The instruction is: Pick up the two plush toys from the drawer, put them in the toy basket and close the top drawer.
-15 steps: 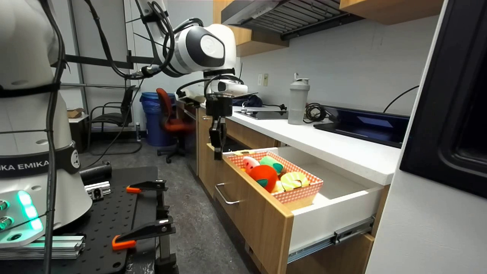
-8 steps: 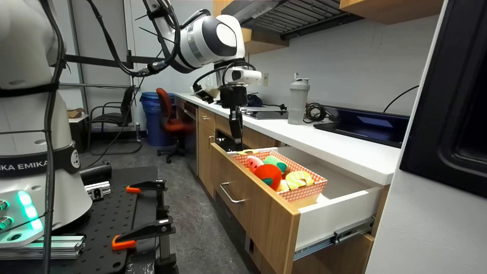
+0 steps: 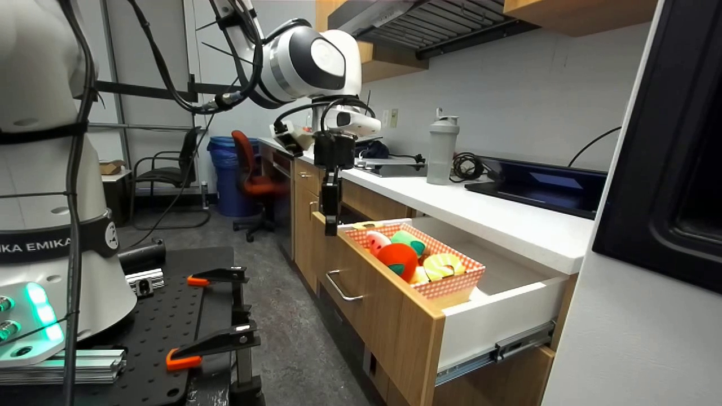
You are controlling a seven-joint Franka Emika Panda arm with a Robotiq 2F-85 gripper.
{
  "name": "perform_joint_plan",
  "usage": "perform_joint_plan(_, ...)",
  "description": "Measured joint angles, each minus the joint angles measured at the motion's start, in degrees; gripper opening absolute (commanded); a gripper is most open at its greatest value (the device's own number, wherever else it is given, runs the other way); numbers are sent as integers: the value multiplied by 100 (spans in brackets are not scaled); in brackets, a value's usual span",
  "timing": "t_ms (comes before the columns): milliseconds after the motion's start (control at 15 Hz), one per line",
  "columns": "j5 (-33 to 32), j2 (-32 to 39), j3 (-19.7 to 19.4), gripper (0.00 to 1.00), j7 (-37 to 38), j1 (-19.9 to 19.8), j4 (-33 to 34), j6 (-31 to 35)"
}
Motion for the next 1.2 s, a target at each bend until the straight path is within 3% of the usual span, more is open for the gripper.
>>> perform_joint_plan(467,470,-23,-46,0,-829,-6,-115,-463)
perform_joint_plan(1200,474,1031,-458,0,-1361,-59,521,65)
